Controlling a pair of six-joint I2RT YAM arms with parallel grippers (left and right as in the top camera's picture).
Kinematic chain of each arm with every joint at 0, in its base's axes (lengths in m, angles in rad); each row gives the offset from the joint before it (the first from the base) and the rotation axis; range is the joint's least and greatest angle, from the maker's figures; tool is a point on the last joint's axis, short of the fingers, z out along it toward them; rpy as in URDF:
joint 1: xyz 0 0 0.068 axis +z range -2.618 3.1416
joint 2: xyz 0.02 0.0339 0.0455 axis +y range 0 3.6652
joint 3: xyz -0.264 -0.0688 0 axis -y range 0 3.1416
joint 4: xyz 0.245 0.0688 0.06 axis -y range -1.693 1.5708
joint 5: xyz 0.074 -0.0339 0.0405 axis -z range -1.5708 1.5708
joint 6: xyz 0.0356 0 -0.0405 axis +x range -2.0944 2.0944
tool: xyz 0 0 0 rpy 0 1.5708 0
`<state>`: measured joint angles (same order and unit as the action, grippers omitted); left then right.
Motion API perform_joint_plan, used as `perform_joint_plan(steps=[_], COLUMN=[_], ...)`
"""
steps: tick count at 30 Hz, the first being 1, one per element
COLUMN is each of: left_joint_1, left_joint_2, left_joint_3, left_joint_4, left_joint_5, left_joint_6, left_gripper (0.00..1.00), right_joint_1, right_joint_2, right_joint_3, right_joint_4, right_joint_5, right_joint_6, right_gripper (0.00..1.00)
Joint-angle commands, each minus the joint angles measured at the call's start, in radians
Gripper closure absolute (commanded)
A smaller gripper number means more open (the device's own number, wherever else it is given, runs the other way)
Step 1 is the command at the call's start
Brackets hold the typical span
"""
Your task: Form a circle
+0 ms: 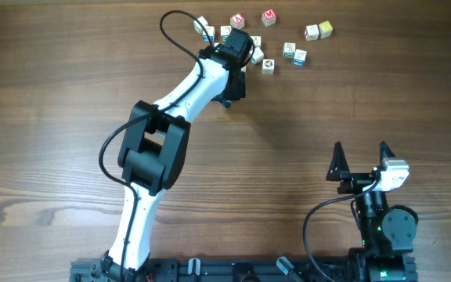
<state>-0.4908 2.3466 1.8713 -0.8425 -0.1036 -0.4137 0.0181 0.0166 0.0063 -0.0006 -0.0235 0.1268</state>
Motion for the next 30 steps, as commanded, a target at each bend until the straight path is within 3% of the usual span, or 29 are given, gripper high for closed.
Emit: perform_joint_plan(steps=[1, 8, 14, 18, 23, 30], left_joint_1=[-0.003, -0.007, -0.035, -0.042, -0.041, -0.041], left_joint_2=[0.015, 0.015, 0.015, 0.015, 0.015, 0.015], left_joint_3=[-0.029, -0.029, -0.029, -0.029, -0.029, -0.029], left_joint_4=[-0.003, -0.035, -0.048, -0.048, -0.05, -0.08], left_joint_5=[0.01, 0.061, 0.061, 0.06, 0.042, 0.039], left_joint_6=[-0.015, -0.021, -0.021, -0.021, -0.021, -0.021], left_gripper=[0.65, 0.64, 0.46, 0.44, 0.59, 0.71], right_joint_1=[0.005, 0.005, 0.005, 0.005, 0.005, 0.005], right_joint_2=[-0.003, -0.003, -0.003, -0.003, -0.003, -0.003], right_joint_3=[-0.001, -0.001, -0.001, -0.001, -0.001, -0.001], right_joint_4=[0.003, 0.003, 0.003, 0.003, 0.003, 0.002], right_joint_5=[-0.011, -0.011, -0.011, -0.011, -0.011, -0.011], right_joint_6=[0.005, 0.005, 0.005, 0.005, 0.005, 0.005], right_gripper=[0.0, 0.01, 0.0, 0.0, 0.0, 0.0])
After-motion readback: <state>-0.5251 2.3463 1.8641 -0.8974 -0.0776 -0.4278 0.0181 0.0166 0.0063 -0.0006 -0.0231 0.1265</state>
